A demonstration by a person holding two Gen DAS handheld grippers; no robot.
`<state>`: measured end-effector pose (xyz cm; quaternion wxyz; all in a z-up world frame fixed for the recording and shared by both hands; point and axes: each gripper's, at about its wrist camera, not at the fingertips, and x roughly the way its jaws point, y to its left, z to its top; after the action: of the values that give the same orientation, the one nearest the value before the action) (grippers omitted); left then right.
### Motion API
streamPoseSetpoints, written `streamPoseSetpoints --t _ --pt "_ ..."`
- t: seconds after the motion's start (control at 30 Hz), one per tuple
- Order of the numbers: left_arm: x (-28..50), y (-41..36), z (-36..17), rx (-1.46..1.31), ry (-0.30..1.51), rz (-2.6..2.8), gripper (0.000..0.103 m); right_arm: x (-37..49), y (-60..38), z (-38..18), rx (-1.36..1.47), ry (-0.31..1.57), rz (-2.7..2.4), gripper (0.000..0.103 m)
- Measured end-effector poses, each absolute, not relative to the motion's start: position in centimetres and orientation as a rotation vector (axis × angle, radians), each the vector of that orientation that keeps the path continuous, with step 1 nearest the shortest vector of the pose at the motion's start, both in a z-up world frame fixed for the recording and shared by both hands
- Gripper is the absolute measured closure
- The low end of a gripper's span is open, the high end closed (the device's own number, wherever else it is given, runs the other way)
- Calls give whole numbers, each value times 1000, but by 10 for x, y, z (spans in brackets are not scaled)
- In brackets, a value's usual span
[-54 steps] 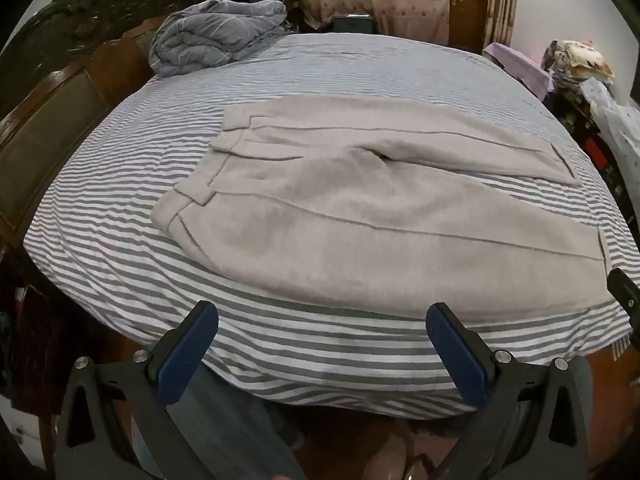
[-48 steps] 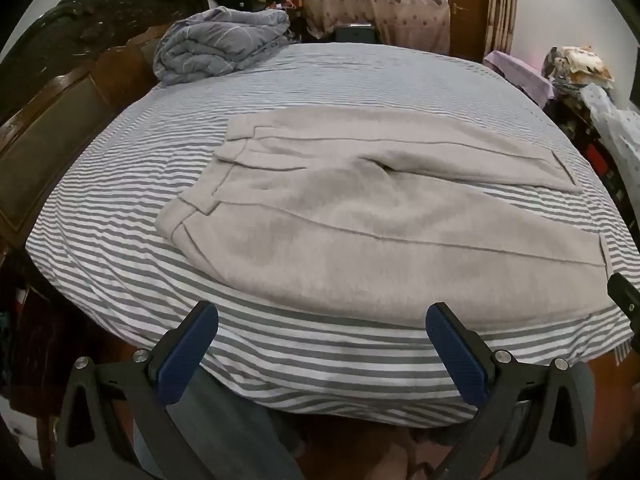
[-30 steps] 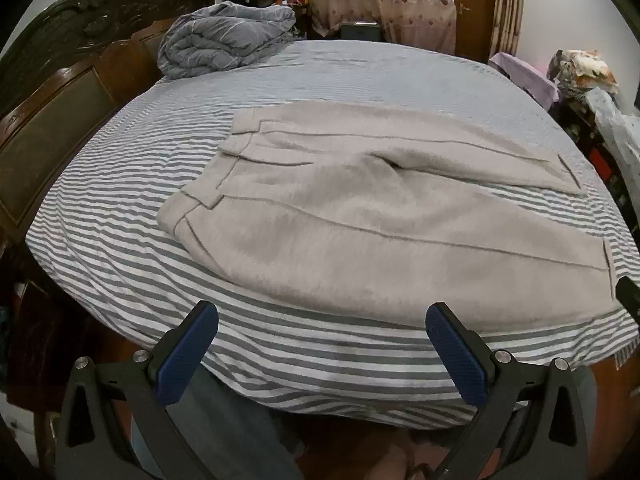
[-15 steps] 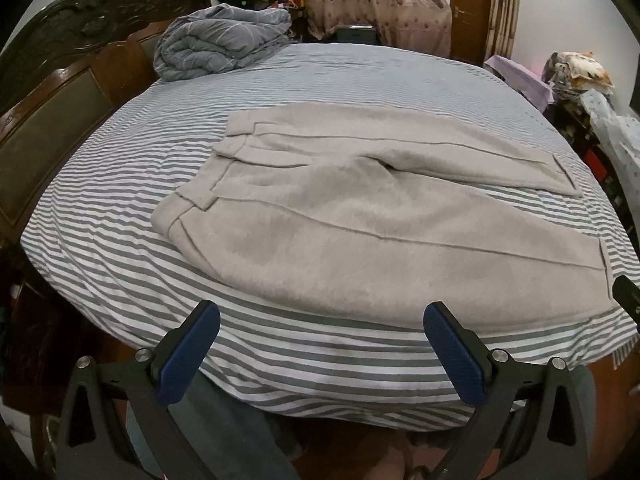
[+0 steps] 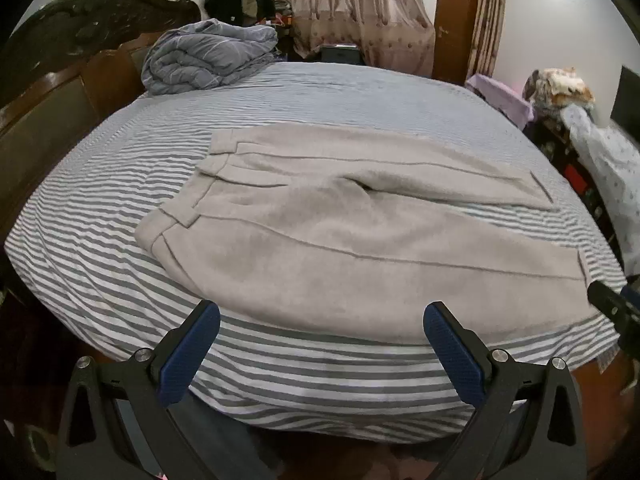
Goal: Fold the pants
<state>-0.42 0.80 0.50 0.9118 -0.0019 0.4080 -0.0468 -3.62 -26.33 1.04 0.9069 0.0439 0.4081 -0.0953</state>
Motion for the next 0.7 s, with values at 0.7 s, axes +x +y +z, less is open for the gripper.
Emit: streamPoseSetpoints --t 0.7 --pt "-1 7 -5 38 912 -40 2 -36 -264 10 93 845 -197 1"
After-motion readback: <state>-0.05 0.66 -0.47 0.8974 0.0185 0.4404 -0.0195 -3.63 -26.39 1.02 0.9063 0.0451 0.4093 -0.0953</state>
